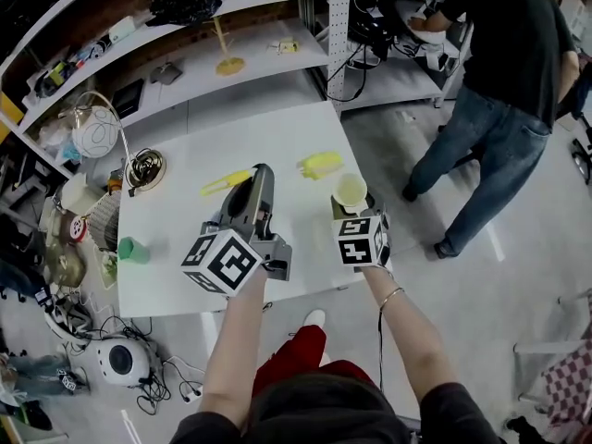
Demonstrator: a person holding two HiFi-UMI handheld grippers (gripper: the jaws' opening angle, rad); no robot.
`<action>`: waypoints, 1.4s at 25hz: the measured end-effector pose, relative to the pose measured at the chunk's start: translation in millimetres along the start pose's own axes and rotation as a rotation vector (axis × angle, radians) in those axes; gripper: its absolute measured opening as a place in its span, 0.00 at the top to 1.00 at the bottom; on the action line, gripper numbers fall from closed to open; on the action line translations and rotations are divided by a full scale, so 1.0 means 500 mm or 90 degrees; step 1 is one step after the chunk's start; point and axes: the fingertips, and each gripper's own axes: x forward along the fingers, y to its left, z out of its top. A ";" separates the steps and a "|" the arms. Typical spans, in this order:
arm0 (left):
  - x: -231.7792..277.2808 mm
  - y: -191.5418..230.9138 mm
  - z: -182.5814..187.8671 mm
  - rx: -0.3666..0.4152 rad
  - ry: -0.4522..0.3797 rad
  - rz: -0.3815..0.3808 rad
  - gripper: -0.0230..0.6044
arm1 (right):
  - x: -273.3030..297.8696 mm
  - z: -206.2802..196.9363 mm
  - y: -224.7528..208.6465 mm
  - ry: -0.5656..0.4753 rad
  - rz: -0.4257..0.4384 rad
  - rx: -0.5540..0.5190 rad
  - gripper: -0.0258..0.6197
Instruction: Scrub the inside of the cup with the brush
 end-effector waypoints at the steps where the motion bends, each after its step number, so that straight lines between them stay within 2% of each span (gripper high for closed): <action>1: -0.005 -0.014 0.005 0.002 -0.003 -0.007 0.90 | -0.010 0.004 -0.007 -0.001 -0.008 -0.009 0.55; 9: -0.043 -0.109 0.022 0.009 -0.006 -0.062 0.90 | -0.083 0.026 -0.053 -0.004 -0.066 -0.070 0.55; 23: -0.092 -0.216 -0.021 0.068 0.061 -0.110 0.90 | -0.176 0.063 -0.053 -0.040 -0.115 -0.165 0.55; 32: -0.097 -0.251 -0.063 0.185 0.106 -0.121 0.90 | -0.205 0.069 -0.012 -0.051 -0.103 -0.262 0.55; 35: -0.094 -0.258 -0.074 0.227 0.122 -0.133 0.90 | -0.205 0.069 0.004 -0.050 -0.090 -0.275 0.55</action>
